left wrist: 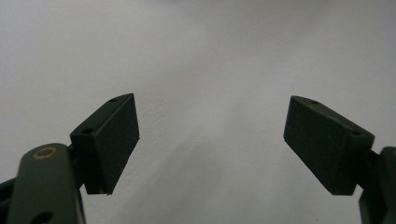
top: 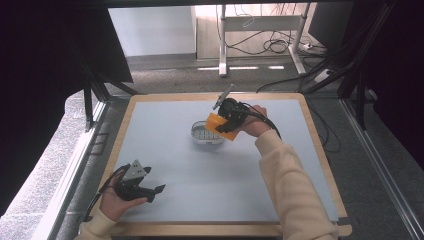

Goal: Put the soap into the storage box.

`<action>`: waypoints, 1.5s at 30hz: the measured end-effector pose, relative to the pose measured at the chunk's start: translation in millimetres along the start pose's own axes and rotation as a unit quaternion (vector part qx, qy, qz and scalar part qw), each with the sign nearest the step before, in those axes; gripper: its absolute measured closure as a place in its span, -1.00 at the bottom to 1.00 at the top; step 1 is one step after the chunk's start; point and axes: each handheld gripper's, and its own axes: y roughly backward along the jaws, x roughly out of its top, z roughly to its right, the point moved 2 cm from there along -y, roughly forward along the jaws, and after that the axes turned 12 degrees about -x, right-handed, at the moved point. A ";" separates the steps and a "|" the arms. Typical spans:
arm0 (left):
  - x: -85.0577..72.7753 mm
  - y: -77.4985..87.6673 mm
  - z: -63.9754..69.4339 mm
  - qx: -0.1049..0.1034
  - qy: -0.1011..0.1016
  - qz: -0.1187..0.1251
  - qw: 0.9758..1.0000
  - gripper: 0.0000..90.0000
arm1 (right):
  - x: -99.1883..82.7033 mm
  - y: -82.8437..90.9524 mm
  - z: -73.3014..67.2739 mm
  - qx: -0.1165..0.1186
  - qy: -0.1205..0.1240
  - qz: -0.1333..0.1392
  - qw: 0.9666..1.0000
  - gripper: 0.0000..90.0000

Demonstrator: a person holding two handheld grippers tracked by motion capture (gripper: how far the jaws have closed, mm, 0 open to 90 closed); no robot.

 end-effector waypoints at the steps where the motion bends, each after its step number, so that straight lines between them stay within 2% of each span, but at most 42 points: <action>1: 0.0 0.0 0.0 0.000 0.000 0.000 1.000 -0.60 | 1.3 -1.5 1.1 -0.001 0.000 0.000 1.000 0.37; 6: 0.1 0.6 -0.2 0.000 0.000 0.001 1.000 -0.59 | 8.4 -9.9 5.5 0.009 0.010 0.007 1.000 0.37; 13: 0.1 0.8 -0.5 -0.001 -0.001 0.002 1.000 -0.59 | 17.3 -20.1 9.5 0.014 0.020 0.002 1.000 0.37; 15: 0.1 0.8 -0.5 -0.001 0.000 0.002 1.000 -0.60 | 18.3 -21.1 9.6 0.017 0.019 0.004 1.000 0.37; 20: 0.2 1.0 -0.3 -0.002 -0.001 0.003 1.000 -0.59 | 25.7 -25.1 10.7 0.020 0.041 -0.002 0.999 0.37; 33: 0.4 2.3 -0.2 -0.002 0.000 0.008 1.000 -0.59 | 38.6 -39.9 10.3 0.031 0.059 -0.010 0.998 0.37; 37: 0.4 2.0 -0.4 -0.002 0.001 0.008 1.000 -0.59 | 41.5 -46.4 9.9 0.034 0.065 -0.002 0.997 0.37; 38: 0.5 1.6 -0.2 -0.003 0.001 0.007 1.000 -0.59 | 42.8 -50.2 8.5 0.035 0.077 -0.006 0.996 0.37; 45: 0.3 2.2 -0.4 -0.002 -0.001 0.005 1.000 -0.59 | 42.7 -59.2 7.2 0.043 0.098 -0.020 0.994 0.37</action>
